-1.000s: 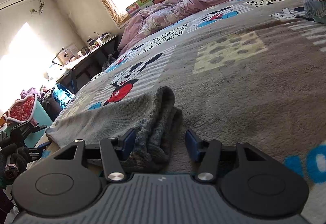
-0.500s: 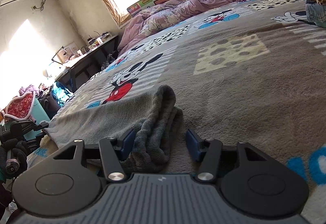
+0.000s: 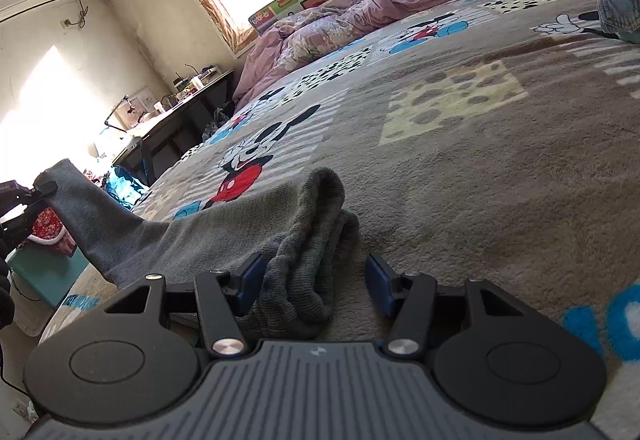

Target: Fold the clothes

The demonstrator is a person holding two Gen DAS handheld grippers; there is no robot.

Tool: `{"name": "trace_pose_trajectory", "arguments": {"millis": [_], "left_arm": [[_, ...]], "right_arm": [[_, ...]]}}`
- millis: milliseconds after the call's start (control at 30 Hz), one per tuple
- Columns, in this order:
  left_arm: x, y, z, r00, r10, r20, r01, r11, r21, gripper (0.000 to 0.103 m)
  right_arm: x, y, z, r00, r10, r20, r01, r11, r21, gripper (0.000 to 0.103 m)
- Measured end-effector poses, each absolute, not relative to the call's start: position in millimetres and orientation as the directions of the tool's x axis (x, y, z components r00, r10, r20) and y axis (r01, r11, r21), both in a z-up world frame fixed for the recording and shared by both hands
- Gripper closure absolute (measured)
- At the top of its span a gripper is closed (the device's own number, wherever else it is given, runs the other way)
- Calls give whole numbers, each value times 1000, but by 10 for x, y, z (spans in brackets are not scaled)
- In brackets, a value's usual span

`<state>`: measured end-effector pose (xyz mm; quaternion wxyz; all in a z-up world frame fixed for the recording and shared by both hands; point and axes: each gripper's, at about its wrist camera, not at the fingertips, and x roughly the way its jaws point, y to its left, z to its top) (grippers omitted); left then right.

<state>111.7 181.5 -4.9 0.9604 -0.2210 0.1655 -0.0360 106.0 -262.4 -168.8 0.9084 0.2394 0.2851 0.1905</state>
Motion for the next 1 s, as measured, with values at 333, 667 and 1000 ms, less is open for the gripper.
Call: {"name": "trace_pose_trajectory", "arguments": {"millis": [333, 667, 1000], "left_arm": [[1137, 903, 50, 913, -263, -311, 171, 941, -293, 92], [1266, 1663, 130, 938, -153, -310, -2, 895, -446, 92], [1423, 2827, -399, 935, -135, -327, -132, 724, -677, 92]], "right_arm": [[1073, -2807, -1614, 714, 563, -416, -225, 748, 625, 57], [960, -1634, -839, 699, 622, -352, -537, 782, 317, 58], [1125, -240, -927, 598, 656, -461, -699, 708, 101, 60]]}}
